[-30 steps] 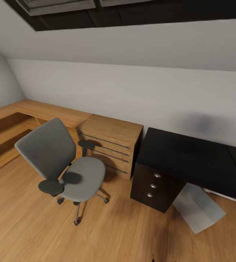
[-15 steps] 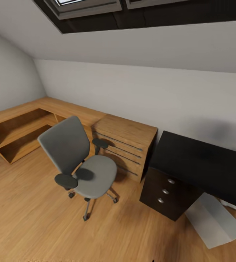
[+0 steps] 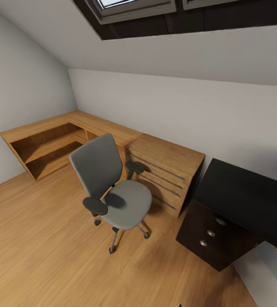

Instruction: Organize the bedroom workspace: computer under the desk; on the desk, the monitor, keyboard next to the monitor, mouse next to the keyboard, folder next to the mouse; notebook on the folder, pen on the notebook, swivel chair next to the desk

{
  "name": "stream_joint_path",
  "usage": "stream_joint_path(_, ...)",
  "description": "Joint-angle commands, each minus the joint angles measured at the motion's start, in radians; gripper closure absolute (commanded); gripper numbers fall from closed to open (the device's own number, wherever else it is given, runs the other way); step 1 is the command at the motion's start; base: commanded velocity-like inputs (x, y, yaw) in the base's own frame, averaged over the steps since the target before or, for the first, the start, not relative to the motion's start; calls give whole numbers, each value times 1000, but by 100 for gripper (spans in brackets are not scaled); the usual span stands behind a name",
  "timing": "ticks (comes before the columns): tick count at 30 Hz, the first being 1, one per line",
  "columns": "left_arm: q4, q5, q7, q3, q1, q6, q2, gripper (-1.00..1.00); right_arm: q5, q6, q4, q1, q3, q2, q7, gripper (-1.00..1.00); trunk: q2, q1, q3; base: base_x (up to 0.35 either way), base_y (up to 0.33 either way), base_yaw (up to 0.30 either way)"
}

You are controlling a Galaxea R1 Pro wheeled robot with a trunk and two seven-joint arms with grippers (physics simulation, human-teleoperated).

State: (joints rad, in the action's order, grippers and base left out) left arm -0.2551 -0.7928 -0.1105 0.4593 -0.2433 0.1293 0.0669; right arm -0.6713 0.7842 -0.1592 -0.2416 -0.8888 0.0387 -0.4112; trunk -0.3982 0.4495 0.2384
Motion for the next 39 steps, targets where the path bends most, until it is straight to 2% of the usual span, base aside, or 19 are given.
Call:
stream_joint_path(1, -1, -6, -6, 9, -1, 3, 1, -100, -2, 0, 0, -1, -9, 0, -9, -100, -2, 1, 2, 0, 0, 284)
stream_joint_path(31, -1, -6, -6, 9, -1, 4, -2, -100, -6, 0, -2, -1, -6, -1, -10, -100, -2, 1, 2, 0, 0, 288)
stream_joint_path(39, -1, -5, -6, 9, -1, 4, -2, -100, -5, -1, -2, -1, -6, -1, -10, -100, -2, 1, 2, 61, 110, 275)
